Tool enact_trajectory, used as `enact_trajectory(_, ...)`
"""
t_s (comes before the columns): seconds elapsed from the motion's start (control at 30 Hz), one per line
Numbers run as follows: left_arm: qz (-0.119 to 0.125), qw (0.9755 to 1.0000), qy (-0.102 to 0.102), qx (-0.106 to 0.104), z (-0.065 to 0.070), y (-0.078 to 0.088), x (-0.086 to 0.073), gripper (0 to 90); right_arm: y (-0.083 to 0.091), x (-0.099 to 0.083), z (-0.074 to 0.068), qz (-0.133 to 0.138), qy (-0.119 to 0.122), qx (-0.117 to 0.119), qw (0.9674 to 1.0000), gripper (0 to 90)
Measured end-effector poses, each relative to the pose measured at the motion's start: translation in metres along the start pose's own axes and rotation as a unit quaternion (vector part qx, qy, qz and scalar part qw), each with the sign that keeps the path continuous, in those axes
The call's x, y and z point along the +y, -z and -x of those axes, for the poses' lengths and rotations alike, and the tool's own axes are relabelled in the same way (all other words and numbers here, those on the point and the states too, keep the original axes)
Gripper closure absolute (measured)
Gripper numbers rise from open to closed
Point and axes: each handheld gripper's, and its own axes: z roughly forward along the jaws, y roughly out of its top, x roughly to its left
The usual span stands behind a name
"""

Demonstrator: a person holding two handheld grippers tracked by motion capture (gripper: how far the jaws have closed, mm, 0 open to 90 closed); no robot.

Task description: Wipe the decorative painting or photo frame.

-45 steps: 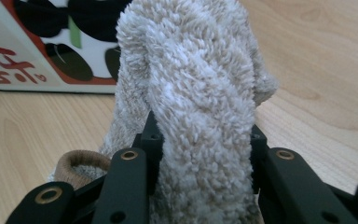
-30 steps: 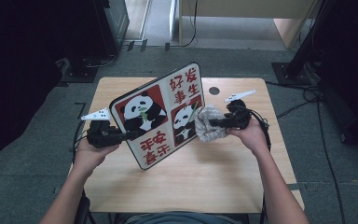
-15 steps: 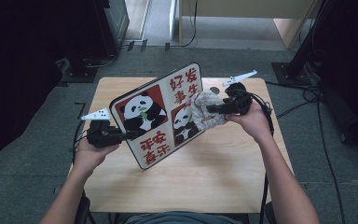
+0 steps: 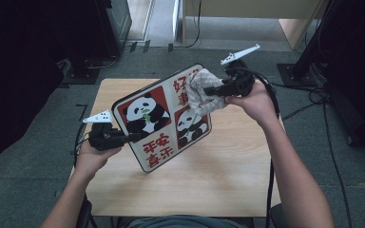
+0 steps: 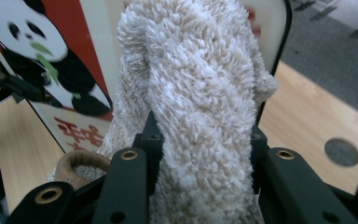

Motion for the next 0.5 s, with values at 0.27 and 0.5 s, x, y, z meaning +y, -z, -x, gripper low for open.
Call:
enact_trajectory(0.27,-0.001,1.0,0.001,-0.004,-0.001,0.0,0.0,80.4,0.001,0.032,-0.013,0.011,0.017,0.002,0.9998,64.5)
enact_trajectory(0.5,0.0,1.0,-0.001,-0.007,-0.002,0.0,0.0,80.3,-0.014,0.031,-0.014,-0.011,0.019,-0.005,0.9998,64.5)
